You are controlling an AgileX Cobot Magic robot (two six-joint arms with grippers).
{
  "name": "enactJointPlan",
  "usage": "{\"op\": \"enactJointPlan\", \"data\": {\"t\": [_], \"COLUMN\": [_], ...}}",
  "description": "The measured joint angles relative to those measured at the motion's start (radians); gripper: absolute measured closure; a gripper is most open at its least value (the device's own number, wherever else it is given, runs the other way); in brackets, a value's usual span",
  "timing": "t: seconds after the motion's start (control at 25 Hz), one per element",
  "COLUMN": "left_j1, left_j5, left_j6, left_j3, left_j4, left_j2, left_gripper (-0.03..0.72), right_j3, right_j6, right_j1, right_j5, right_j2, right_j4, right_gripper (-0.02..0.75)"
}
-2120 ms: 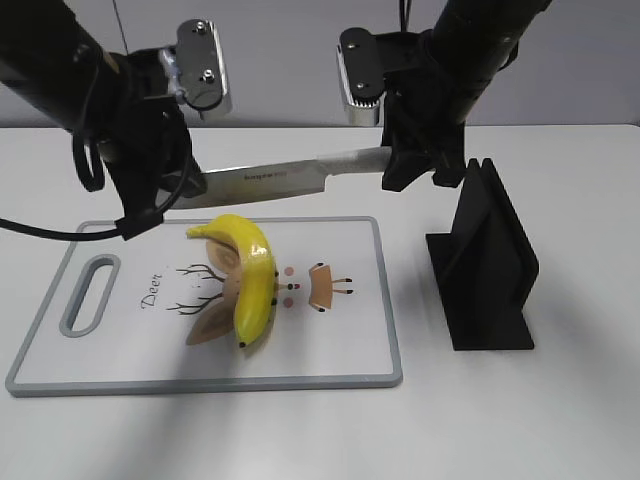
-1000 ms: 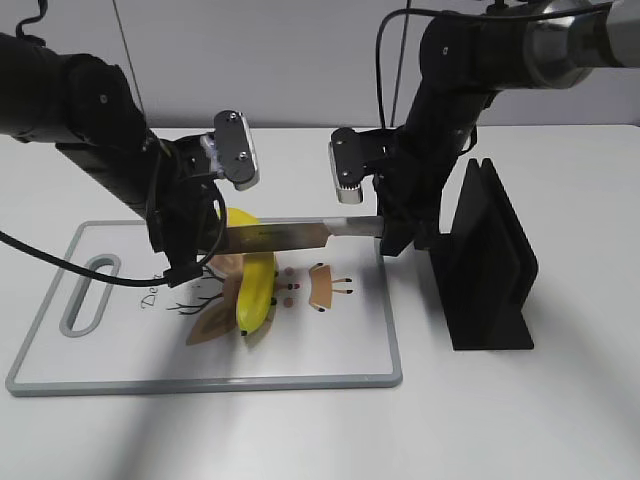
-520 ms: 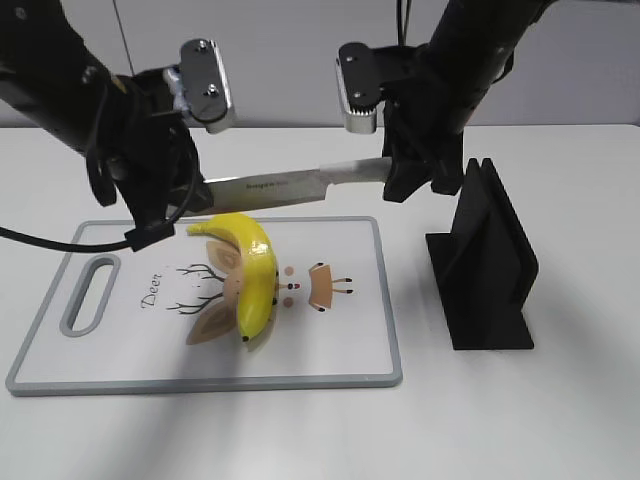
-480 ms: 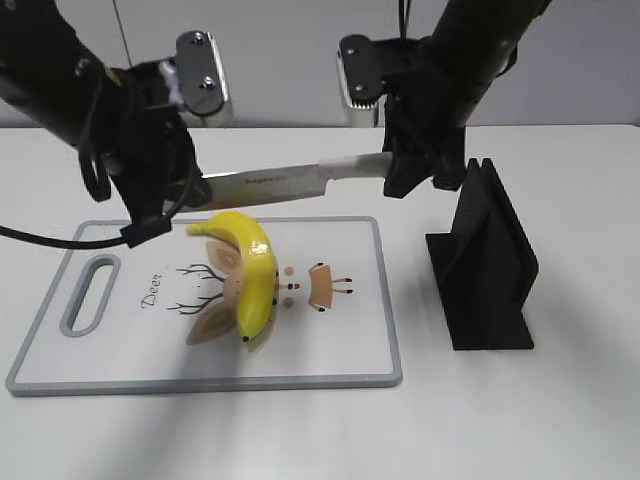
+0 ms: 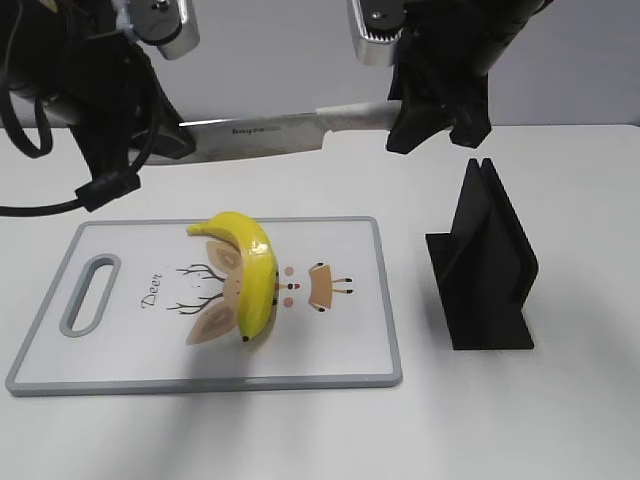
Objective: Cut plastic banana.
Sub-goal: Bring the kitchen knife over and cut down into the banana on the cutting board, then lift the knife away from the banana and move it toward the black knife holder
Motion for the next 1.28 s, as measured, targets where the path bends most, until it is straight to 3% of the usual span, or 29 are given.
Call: {"op": "enactJointPlan", "data": {"t": [0.08,0.16,0.24,0.36,0.44,0.64,0.76,0.92,1.12,1.28], "left_j1": [0.000,0.000,0.000,0.000,0.000,0.000,0.011,0.072,0.208,0.327], "left_j5": [0.000,-0.010,-0.018,-0.018,-0.022,-0.032,-0.065,-0.066,0.008,0.118], "left_j6": [0.000,-0.001,-0.006,-0.008,-0.008,-0.008,-0.083,-0.326,-0.593,-0.763], "left_j3": [0.000,0.000,0.000,0.000,0.000,0.000,0.000,0.000,0.000,0.000], "left_j4": [-0.006,-0.013,-0.019,-0.027,-0.044,-0.064,-0.044,0.001,0.041,0.055], "left_j2": [0.000,0.000,0.000,0.000,-0.001,-0.021,-0.048,-0.100,-0.162,-0.204], "left_gripper": [0.660,0.587,0.447,0.152,0.053,0.027,0.027,0.032,0.055,0.067], "right_j3": [0.000,0.000,0.000,0.000,0.000,0.000,0.000,0.000,0.000,0.000], "right_j6": [0.001,0.008,0.020,0.030,0.032,0.033,0.038,0.134,0.359,0.669], "right_j1": [0.000,0.000,0.000,0.000,0.000,0.000,0.000,0.000,0.000,0.000], "right_j5": [0.002,0.010,0.011,0.010,0.010,0.010,0.010,0.010,0.010,0.015], "right_j2": [0.000,0.000,0.000,0.000,0.000,0.000,0.000,0.000,0.000,0.000], "right_j4": [0.000,0.003,0.005,0.004,0.000,-0.001,-0.016,-0.062,-0.088,-0.088], "right_gripper": [0.573,0.576,0.577,0.577,0.577,0.577,0.577,0.578,0.578,0.578]}}
